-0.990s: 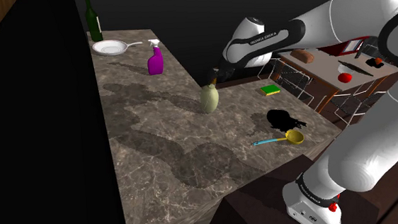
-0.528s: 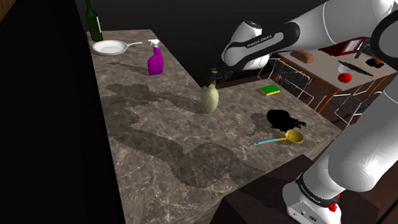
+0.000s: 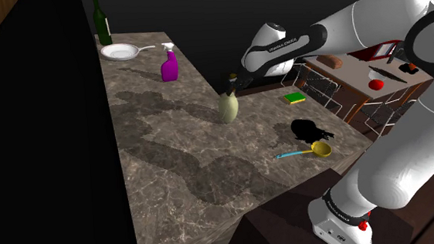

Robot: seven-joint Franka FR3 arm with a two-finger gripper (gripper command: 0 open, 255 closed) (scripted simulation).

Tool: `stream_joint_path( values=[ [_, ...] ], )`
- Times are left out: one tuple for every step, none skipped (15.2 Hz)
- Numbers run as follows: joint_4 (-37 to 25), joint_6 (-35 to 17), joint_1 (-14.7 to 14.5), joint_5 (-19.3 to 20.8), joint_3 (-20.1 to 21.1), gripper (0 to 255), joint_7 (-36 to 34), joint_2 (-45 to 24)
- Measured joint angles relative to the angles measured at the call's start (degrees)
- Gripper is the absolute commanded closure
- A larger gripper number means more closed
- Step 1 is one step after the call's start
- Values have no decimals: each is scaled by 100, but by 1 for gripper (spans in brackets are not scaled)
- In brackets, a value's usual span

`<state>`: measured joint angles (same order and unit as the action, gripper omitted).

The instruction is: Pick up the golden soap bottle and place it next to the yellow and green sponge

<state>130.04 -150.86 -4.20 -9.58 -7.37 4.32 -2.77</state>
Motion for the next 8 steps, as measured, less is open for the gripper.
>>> stream_joint_path(
  values=[
    [0, 0, 0, 0, 0, 255, 0, 0],
    [0, 0, 0, 0, 0, 255, 0, 0],
    [1, 0, 0, 1, 0, 255, -1, 1],
    [1, -1, 0, 1, -1, 255, -1, 1],
    [-18, 41, 0, 16, -2, 255, -14, 20],
    [-27, 96, 4, 34, -8, 255, -21, 66],
    [-66, 171, 4, 60, -11, 255, -47, 103],
    [-94, 228, 3, 82, -12, 255, -68, 133]
  ],
)
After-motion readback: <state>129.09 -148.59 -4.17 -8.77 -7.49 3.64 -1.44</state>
